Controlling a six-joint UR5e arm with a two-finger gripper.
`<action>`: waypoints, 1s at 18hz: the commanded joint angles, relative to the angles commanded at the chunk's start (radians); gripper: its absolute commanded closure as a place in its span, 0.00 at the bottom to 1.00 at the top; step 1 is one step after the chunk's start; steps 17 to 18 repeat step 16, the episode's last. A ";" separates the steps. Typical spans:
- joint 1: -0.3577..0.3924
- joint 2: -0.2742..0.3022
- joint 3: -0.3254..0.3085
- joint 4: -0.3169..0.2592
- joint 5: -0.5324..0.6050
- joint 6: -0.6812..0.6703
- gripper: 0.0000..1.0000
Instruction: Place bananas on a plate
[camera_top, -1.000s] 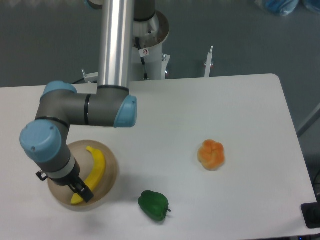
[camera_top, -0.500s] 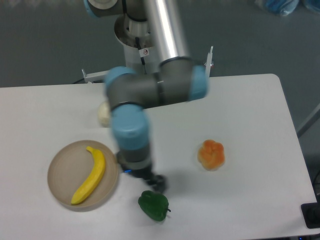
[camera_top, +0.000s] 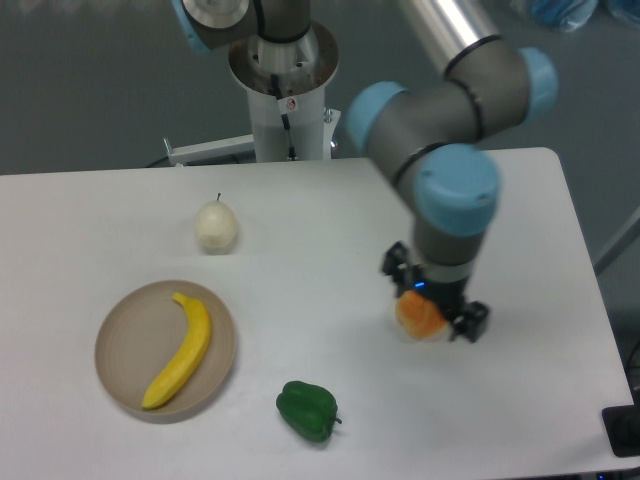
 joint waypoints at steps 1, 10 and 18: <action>0.003 -0.011 -0.003 0.002 0.000 0.011 0.00; 0.003 -0.035 -0.026 0.092 0.000 0.013 0.00; 0.003 -0.035 -0.028 0.094 0.000 0.013 0.00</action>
